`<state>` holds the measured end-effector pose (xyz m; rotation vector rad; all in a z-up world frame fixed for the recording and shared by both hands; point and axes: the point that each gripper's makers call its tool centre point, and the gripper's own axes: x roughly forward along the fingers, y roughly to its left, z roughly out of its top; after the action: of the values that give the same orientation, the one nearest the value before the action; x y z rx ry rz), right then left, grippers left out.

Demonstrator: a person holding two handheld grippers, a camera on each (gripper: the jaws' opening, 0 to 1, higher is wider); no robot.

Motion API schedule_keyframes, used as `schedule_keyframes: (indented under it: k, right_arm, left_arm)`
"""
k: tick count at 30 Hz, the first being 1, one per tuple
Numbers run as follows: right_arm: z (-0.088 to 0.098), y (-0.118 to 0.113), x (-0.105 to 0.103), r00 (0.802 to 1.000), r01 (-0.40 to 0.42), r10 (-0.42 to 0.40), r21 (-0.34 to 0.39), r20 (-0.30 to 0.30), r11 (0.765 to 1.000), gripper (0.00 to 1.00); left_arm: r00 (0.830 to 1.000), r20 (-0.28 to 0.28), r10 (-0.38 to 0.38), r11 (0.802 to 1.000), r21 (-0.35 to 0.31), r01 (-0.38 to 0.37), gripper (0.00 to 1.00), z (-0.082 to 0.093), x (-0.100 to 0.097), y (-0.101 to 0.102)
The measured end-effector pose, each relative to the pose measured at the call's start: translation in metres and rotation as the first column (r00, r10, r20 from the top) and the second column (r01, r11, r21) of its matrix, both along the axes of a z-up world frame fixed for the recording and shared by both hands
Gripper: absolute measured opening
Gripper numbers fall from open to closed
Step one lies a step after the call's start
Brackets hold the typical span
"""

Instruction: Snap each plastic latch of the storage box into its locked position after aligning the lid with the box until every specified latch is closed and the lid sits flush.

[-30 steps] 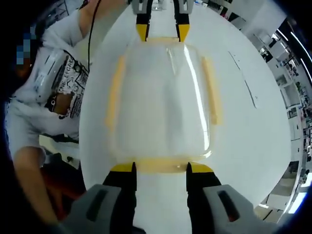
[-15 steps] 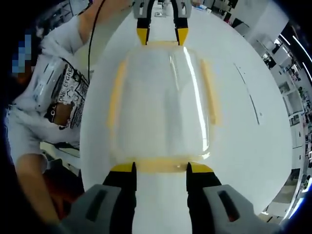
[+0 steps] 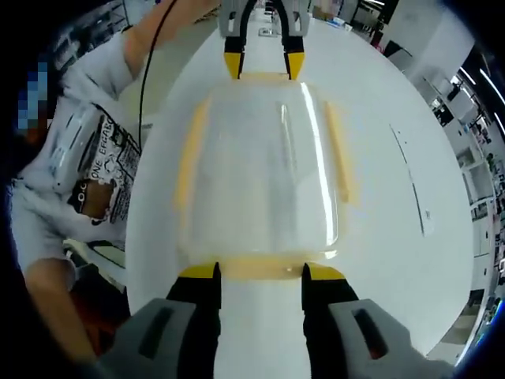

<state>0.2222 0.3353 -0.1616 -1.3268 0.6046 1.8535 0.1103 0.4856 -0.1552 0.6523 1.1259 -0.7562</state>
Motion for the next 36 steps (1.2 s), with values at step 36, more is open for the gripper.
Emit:
schedule_keyframes:
  k: [36]
  right_arm:
    - [0.0,0.052,-0.042,1.0,-0.026,0.026,-0.026,-0.001,0.999,0.4]
  left_arm:
    - [0.995,-0.076,0.07,0.992,0.106,-0.062,0.4,-0.001,-0.037,0.063]
